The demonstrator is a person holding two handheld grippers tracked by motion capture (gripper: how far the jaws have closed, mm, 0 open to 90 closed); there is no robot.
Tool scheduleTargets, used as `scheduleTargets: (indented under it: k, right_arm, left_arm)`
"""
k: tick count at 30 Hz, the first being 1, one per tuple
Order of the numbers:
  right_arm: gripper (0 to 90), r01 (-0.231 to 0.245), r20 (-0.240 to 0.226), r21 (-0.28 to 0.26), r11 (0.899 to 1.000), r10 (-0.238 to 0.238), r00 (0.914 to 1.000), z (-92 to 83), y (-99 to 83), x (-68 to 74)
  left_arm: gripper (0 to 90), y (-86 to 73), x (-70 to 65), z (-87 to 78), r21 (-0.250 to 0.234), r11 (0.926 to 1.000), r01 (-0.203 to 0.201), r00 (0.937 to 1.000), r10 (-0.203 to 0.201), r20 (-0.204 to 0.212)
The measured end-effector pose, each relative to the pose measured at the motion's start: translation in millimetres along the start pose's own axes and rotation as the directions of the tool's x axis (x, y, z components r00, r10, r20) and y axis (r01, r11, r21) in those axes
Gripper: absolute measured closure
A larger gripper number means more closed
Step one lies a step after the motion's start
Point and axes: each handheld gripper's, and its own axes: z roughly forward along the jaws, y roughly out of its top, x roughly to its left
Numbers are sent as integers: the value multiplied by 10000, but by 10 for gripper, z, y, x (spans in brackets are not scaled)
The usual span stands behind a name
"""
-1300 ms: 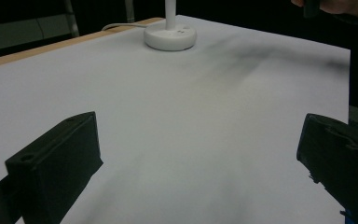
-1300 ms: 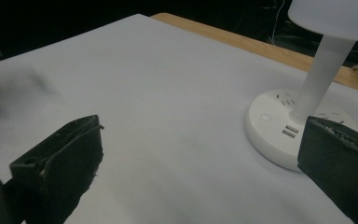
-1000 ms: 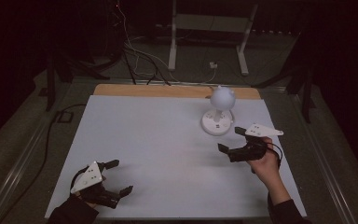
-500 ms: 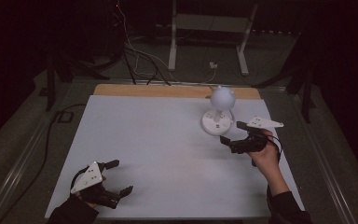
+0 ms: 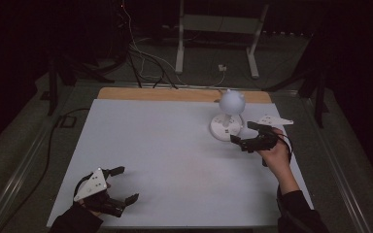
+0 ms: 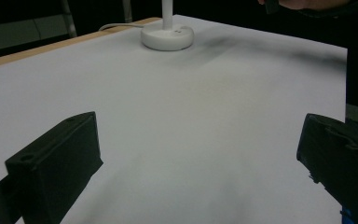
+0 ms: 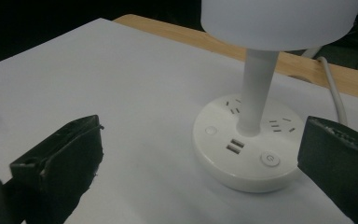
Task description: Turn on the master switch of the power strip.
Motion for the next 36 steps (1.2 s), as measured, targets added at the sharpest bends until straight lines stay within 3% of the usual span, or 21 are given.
scheduleTargets:
  k: [7, 13, 17, 19, 26, 33, 36]
  right_arm:
    - [0, -27, 199, 145, 9999, 25, 9998, 78, 9, -95]
    - [0, -355, 296, 230, 9991, 348, 9990, 123, -22, -192]
    - [0, -384, 490, 330, 9987, 367, 9981, 142, -36, -256]
    - [0, -446, 825, 339, 9984, 417, 9957, 166, -35, -279]
    - [0, -475, 1120, 416, 9980, 426, 9928, 268, -56, -366]
    - [0, -978, 1030, 197, 9950, 953, 9901, 322, -39, -418]
    - [62, -946, 1234, 250, 9952, 908, 9882, 334, -40, -435]
  left_arm:
    - [1, -1, -4, 1, 10, 10000, -19, 10000, 19, -9]
    - [0, 4, -6, -4, -26, 10000, -6, 10000, 6, 0]
    - [1, 3, -6, -1, -17, 10000, 0, 10000, 0, 13]
    - [0, 3, -6, -1, -17, 10000, 9, 10000, -9, 21]
    - [1, 3, -5, -1, -8, 10000, 13, 10000, -13, 28]
    - [1, 2, -5, -1, 4, 10000, 8, 10000, -8, 27]
    - [1, 1, -5, -2, 4, 10000, 16, 10000, -16, 48]
